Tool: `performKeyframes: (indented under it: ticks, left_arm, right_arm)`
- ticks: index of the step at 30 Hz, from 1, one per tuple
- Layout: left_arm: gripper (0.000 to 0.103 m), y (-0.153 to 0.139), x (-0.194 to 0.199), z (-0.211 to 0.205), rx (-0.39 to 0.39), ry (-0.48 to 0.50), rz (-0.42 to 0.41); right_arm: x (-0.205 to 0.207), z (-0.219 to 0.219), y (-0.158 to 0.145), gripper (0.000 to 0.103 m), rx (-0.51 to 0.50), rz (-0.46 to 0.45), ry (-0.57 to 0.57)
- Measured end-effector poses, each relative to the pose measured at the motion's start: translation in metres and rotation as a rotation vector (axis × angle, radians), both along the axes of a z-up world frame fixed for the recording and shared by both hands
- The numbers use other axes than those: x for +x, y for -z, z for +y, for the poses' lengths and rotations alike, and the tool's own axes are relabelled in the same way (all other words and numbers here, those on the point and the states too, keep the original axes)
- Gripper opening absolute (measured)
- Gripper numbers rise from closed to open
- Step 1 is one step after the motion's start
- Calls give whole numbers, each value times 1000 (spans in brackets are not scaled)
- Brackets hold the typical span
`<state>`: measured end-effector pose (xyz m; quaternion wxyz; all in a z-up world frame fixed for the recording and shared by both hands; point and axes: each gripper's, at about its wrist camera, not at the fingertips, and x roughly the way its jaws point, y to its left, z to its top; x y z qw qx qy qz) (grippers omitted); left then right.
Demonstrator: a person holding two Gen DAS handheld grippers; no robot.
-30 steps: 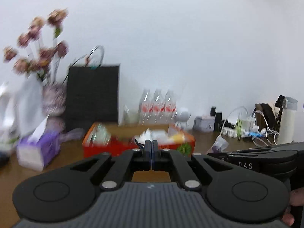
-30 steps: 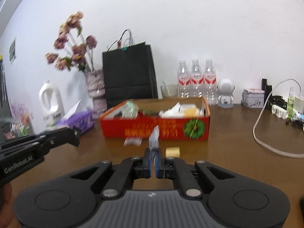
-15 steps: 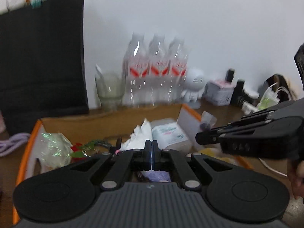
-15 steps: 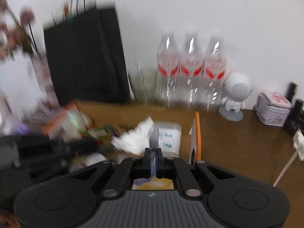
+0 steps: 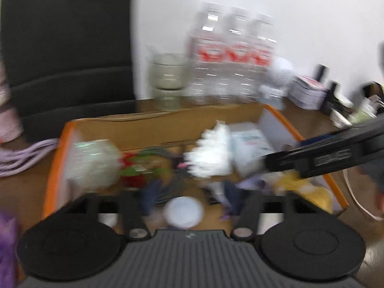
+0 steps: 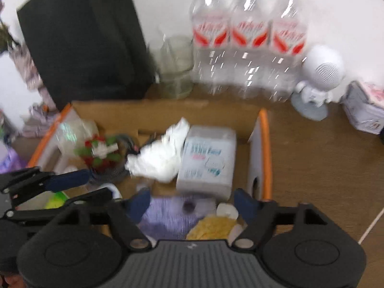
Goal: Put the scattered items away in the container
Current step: 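Carry the black packet and wrapper over the box and release them, then lift both open tools away from the box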
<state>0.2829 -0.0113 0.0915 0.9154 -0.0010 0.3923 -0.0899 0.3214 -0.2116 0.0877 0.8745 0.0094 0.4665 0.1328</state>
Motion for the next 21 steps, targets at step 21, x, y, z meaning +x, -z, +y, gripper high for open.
performKeyframes:
  ticks: [21]
  left_arm:
    - [103,-36,-189,6,103,-182,-586]
  right_arm:
    - [-198,9,-32,99,0,-755,35]
